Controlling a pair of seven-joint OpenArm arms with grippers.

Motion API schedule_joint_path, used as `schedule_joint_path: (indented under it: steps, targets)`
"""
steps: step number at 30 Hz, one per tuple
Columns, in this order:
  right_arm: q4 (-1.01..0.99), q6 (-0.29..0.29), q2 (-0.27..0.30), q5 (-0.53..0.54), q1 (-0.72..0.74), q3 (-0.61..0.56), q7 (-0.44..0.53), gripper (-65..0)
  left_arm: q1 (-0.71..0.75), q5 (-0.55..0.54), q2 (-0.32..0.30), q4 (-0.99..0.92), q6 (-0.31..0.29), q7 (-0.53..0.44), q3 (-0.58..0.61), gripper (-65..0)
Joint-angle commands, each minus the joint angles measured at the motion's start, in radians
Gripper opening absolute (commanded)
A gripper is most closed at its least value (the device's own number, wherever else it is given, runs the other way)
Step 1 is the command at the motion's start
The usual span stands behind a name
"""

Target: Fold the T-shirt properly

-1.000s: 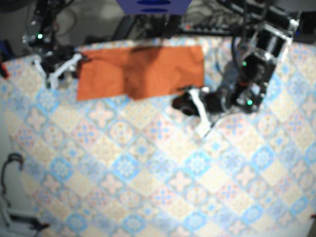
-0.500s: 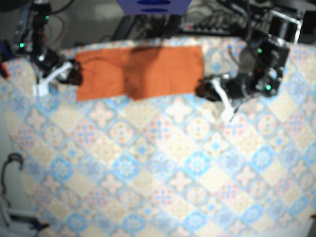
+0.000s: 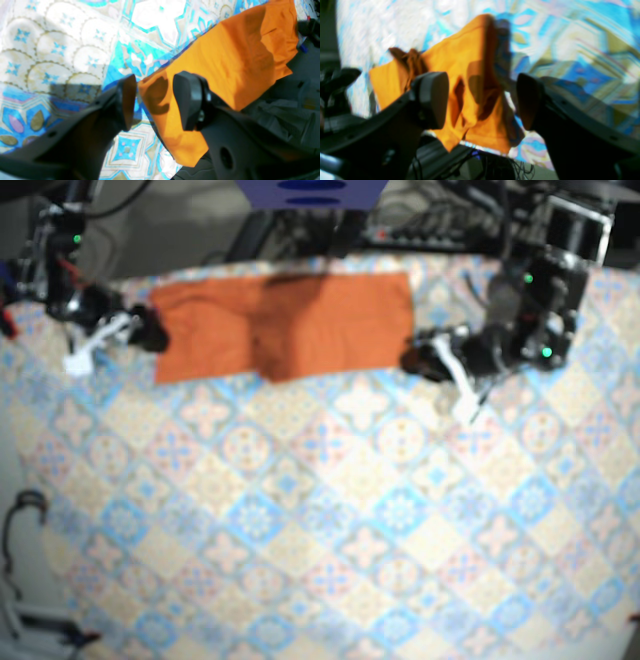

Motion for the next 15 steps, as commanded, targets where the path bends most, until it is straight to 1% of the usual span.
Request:
schedule_joint_path:
  steps: [1,9,15]
  targets:
    - [0.003,0.009,0.012,0.015,-0.002,0.006,0.004,-23.0,-0.013,-0.019,-0.013,0.018,-0.006,-0.011,-0.010,-37.8]
    - [-0.077,0.009,0.011,0.009,-0.002,0.006,0.013,-22.8,-0.013,-0.016,-0.013,0.018,-0.006,-0.011,-0.010,-37.8]
    - [-0.083,0.009,0.011,0.009,0.018,0.006,0.007,-22.7,-0.013,-0.016,-0.013,0.018,-0.006,-0.011,-0.010,-37.8]
